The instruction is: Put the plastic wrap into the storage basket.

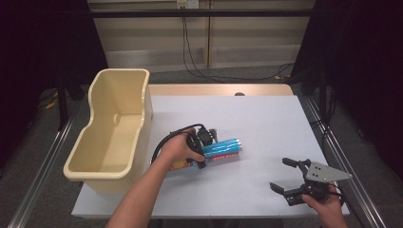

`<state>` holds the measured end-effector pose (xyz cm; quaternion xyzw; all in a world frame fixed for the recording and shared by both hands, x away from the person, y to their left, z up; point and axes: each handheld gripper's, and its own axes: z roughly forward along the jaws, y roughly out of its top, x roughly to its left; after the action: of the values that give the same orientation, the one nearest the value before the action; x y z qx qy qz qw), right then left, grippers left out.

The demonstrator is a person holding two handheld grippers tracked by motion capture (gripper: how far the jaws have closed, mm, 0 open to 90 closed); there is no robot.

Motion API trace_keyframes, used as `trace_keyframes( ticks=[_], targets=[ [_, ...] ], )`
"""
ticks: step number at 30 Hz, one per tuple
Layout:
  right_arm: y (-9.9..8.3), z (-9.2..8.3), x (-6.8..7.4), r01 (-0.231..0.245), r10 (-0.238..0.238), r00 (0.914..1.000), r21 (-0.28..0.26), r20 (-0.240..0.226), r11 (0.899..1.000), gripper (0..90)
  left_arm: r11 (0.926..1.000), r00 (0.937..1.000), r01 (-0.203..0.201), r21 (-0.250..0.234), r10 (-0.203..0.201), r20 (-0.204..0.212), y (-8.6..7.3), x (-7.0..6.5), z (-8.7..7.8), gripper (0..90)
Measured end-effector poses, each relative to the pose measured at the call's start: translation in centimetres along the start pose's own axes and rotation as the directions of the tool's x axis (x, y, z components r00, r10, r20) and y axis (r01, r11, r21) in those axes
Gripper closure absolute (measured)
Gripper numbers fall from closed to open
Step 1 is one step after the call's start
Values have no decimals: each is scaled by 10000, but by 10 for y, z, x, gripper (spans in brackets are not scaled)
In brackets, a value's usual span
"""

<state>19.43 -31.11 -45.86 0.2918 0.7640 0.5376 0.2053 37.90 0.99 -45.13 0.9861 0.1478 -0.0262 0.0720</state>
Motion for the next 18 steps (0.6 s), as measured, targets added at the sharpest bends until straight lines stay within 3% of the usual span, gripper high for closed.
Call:
trace_keyframes(
  ticks=[2,5,8,10,13,18],
  targets=[
    [0,0,0,19,-19,10000,10,-6,10000,43,9989,9982,467,13,-467,368,0,0,-1,298],
    [0,0,0,-1,1,10000,-14,-22,10000,43,9835,9776,1811,-12,-1799,1092,0,4,-4,313],
    [0,0,-1,-8,8,10000,-17,-6,10000,43,9770,9721,2130,-99,-2109,1023,2,4,-13,314],
    [0,0,-1,17,-17,10000,7,-6,10000,43,9695,9656,2452,-40,-2439,903,4,3,-22,316],
    [1,0,-1,46,-46,10000,-4,-23,10000,43,9535,9495,3006,-209,-2970,1015,5,3,-38,316],
    [1,0,-1,26,-26,10000,3,6,10000,43,9354,9353,3492,-557,-3444,813,5,3,-65,318]
  ],
)
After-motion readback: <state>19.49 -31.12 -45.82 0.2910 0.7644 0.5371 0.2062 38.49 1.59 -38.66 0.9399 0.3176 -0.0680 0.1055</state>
